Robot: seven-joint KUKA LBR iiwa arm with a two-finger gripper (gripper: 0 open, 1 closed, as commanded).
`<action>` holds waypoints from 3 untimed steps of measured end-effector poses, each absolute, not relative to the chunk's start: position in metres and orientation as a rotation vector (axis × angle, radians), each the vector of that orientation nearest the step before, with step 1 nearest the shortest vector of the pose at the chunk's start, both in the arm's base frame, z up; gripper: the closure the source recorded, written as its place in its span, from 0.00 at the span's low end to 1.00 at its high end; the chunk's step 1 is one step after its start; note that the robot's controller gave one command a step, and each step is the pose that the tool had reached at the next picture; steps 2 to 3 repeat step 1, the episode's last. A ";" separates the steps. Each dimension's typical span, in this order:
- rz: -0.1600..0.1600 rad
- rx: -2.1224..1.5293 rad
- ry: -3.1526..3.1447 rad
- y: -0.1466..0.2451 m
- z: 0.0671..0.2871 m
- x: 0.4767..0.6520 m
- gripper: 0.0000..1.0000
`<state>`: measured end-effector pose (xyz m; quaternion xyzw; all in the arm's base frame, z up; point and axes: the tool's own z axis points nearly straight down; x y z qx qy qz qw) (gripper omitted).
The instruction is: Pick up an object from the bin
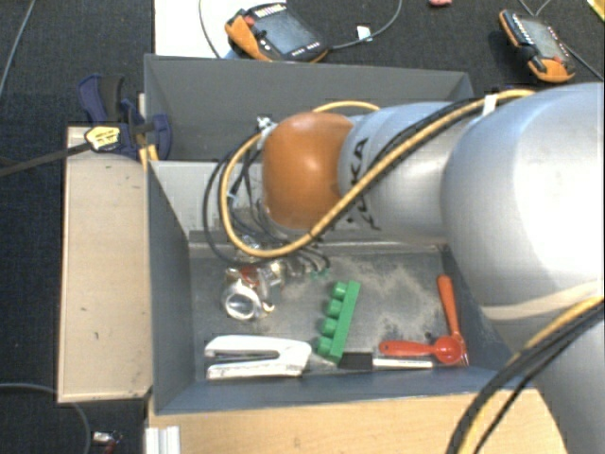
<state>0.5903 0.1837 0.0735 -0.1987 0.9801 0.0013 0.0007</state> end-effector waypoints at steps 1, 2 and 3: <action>0.004 -0.624 3.078 0.184 0.073 0.590 1.00; 0.004 -0.624 3.078 0.184 0.073 0.590 1.00; 0.004 -0.624 3.078 0.184 0.073 0.590 1.00</action>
Offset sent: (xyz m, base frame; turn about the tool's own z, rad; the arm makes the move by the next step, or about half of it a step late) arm 0.0001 0.0000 0.0273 -0.0002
